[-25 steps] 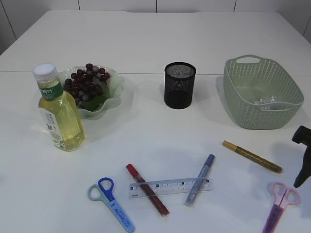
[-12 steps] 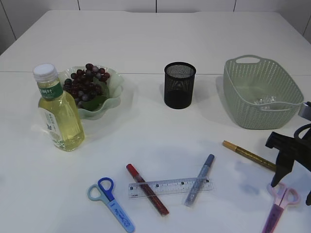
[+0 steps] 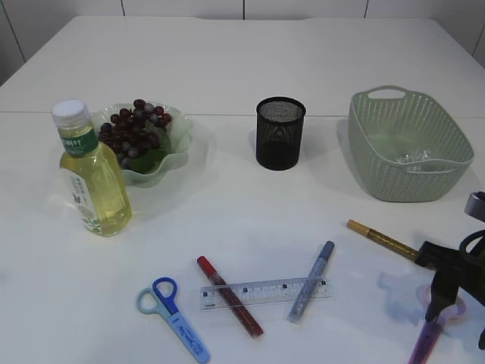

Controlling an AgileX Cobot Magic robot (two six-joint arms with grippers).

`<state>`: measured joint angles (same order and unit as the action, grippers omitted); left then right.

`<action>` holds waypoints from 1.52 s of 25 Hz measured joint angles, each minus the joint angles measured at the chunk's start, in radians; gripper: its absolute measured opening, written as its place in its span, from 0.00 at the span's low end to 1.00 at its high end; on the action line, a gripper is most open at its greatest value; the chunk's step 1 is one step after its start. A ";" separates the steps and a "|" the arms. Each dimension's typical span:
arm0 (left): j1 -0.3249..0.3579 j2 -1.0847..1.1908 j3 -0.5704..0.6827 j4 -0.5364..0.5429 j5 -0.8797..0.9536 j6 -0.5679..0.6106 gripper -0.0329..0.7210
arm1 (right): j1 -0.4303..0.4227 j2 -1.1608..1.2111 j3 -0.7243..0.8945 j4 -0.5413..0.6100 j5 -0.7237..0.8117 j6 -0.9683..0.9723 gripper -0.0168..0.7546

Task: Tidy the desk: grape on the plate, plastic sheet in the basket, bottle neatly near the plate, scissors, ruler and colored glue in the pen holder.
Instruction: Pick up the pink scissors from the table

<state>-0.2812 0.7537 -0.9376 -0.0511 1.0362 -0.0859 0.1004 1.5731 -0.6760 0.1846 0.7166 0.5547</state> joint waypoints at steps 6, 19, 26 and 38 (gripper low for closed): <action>0.000 0.000 0.000 0.000 -0.001 0.000 0.70 | 0.009 0.000 0.012 -0.002 -0.087 0.000 0.68; 0.000 0.000 0.000 0.000 -0.002 0.000 0.70 | 0.044 0.058 0.014 0.014 -0.124 0.002 0.68; 0.000 0.000 0.000 0.000 -0.002 0.000 0.70 | 0.044 0.105 0.014 0.032 -0.123 0.004 0.68; 0.000 0.000 0.000 0.000 -0.002 0.000 0.70 | 0.044 0.105 0.014 0.032 -0.123 0.035 0.68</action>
<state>-0.2812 0.7537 -0.9376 -0.0511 1.0341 -0.0859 0.1445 1.6783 -0.6623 0.2167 0.5932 0.5894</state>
